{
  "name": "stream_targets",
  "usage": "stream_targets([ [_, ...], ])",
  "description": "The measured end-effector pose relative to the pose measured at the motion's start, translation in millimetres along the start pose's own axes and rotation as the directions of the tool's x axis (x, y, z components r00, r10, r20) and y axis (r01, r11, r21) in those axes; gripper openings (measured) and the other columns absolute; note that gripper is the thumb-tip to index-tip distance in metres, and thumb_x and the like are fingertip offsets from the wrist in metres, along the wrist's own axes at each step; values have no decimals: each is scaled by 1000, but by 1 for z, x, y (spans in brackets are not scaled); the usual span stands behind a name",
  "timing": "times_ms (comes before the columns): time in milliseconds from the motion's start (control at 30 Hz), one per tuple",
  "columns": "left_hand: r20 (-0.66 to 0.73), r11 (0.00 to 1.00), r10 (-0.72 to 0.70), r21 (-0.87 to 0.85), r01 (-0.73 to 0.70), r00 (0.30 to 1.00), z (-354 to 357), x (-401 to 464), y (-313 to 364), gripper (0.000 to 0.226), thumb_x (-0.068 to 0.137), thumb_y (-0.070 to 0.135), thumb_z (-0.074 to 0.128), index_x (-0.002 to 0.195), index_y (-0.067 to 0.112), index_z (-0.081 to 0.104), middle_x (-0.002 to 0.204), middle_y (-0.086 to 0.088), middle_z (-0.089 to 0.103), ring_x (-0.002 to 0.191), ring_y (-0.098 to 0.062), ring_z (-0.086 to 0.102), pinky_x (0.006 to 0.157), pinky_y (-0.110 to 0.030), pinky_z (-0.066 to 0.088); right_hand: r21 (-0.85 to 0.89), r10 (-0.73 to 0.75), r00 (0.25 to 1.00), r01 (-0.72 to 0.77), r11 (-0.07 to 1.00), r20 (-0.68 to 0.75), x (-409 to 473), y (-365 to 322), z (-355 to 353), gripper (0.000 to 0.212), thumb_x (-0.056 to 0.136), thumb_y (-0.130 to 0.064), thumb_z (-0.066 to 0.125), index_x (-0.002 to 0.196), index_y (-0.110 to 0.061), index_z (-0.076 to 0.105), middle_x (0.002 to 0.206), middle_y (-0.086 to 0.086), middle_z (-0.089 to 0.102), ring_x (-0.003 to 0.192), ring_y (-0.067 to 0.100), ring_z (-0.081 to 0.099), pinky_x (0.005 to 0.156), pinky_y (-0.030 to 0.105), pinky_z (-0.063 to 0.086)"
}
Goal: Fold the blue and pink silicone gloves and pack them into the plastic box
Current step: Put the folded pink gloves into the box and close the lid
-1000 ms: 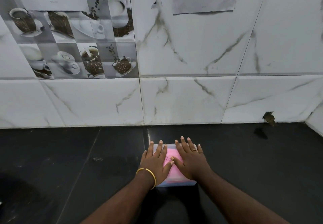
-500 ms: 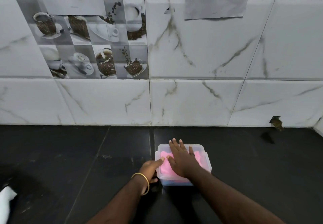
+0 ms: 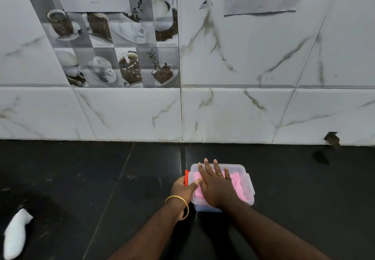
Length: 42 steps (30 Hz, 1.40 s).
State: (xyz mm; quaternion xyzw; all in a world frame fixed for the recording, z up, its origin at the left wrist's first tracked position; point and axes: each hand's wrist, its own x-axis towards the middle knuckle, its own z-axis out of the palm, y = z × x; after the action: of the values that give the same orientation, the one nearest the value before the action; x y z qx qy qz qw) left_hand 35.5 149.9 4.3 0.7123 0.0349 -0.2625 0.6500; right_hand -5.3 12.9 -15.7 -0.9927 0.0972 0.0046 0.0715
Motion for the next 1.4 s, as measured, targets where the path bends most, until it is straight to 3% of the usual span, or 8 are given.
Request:
stream_targets([
  [267,-99,864,295,452,-221,950,14,-17,4,43,99,20,49,141,12,50,138,-10,58,127,-25,53,106,-29,39,-6,22,1000,-22,1000,-5,2,-1,3,62,99,-51,13,156,-32,0,166,-4,-5,153,27,-9,120,52,-3],
  [433,-23,763,296,607,-222,955,18,-12,-5,52,102,32,37,151,14,29,156,-13,34,143,-30,34,114,-35,29,9,11,1000,-11,1000,15,-1,-1,-4,61,101,-49,17,157,-30,4,167,-4,-3,153,28,-8,120,54,0],
  [567,42,291,443,938,-188,896,24,-7,-3,65,97,39,28,155,16,8,164,-12,-6,150,-35,-7,118,-54,1,334,-8,1000,5,942,7,-5,5,-20,55,103,-27,32,157,-22,18,166,-1,10,153,22,0,123,45,2],
  [733,542,-48,364,823,-566,757,54,8,15,89,85,60,29,154,20,-9,161,-6,-22,148,-32,-19,118,-54,-2,578,341,910,-150,802,-237,-26,42,-42,47,98,-7,42,144,-13,46,150,7,47,145,20,34,119,33,26],
  [867,597,-53,144,801,-597,789,81,18,20,118,66,91,29,153,24,-14,161,-2,-25,148,-32,-22,117,-56,-4,658,679,729,-471,588,-85,-44,79,-43,57,95,-43,52,143,-12,44,145,10,52,133,27,49,108,42,41],
  [1000,531,-76,63,847,-526,845,89,25,14,129,57,98,27,153,23,-17,160,-2,-28,146,-31,-28,115,-57,-10,679,649,697,-637,366,305,-54,93,-27,81,87,-74,37,127,-7,60,130,16,62,115,30,61,101,42,48],
  [1233,529,-81,38,847,-525,848,91,26,13,126,59,97,30,152,26,-18,159,0,-30,145,-31,-30,114,-58,-11,817,496,677,-562,-129,544,-49,91,-25,57,93,-60,50,117,-11,66,112,13,71,98,27,69,93,42,56],
  [1400,533,-70,27,845,-530,846,90,23,15,127,60,96,31,152,24,-19,159,-1,-31,144,-31,-31,114,-58,-12,900,625,680,-426,-89,383,-51,95,-22,41,84,-43,72,99,-5,69,97,11,73,87,24,71,79,41,61],
])
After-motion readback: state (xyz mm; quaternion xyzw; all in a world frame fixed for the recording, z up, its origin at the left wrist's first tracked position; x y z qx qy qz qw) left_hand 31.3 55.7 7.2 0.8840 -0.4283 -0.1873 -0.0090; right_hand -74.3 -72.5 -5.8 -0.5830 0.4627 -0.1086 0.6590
